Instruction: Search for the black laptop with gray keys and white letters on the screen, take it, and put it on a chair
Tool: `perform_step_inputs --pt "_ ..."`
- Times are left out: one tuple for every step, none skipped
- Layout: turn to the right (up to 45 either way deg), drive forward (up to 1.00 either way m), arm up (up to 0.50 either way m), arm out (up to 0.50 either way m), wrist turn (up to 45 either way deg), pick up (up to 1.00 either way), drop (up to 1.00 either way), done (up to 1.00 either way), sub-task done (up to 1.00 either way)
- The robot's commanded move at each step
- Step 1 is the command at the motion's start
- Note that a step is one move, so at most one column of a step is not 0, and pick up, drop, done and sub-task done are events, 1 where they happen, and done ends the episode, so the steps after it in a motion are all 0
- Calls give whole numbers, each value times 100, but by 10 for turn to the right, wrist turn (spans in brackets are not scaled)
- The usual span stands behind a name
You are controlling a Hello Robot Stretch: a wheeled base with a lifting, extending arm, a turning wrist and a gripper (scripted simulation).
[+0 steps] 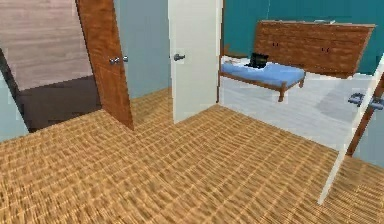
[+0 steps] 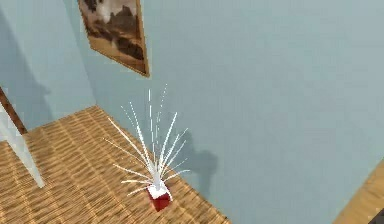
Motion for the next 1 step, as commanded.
perform_step_inputs --pt "0 45 0 0 0 0 0 0 0"
